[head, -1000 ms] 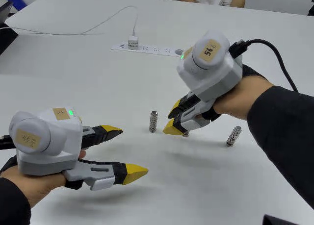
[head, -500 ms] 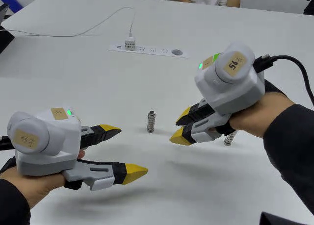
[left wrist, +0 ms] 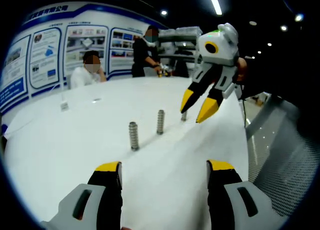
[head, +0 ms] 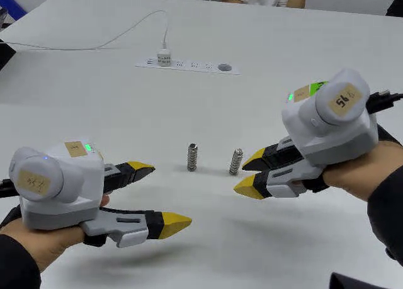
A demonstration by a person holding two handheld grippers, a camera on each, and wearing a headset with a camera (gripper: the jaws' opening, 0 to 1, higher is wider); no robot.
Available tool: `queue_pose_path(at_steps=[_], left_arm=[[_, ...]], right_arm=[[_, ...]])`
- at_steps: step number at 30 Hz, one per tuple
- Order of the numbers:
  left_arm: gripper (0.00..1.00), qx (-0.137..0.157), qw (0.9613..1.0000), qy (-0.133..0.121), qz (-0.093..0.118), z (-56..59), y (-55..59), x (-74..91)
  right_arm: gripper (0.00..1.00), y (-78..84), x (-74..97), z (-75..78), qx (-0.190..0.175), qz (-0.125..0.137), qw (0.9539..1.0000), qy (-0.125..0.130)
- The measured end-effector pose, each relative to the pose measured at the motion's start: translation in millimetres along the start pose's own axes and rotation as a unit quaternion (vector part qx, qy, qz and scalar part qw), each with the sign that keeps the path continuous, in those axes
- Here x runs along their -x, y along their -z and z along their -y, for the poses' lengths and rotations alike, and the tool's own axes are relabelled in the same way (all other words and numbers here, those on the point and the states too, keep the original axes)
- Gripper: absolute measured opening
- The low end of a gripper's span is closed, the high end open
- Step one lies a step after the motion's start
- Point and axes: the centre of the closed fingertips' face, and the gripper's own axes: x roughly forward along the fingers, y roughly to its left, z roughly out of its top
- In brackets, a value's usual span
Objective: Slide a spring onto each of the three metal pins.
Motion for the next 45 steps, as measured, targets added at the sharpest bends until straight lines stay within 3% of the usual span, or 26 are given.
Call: queue_pose_path(at_steps=[17, 45], left_arm=[[0.71, -0.001, 1.0000, 0.000, -0.003, 4.4, -2.2, 1.5], [0.72, -0.001, 1.0000, -0.001, -0.006, 2.4, -1.6, 0.0]], right_arm=[[0.25, 31.6, 30.0, 1.4, -0.041, 0.022, 0.9986, 0.026], [0.32, 73.3, 76.5, 40.0, -0.091, 0.070, 0.9891, 0.092]])
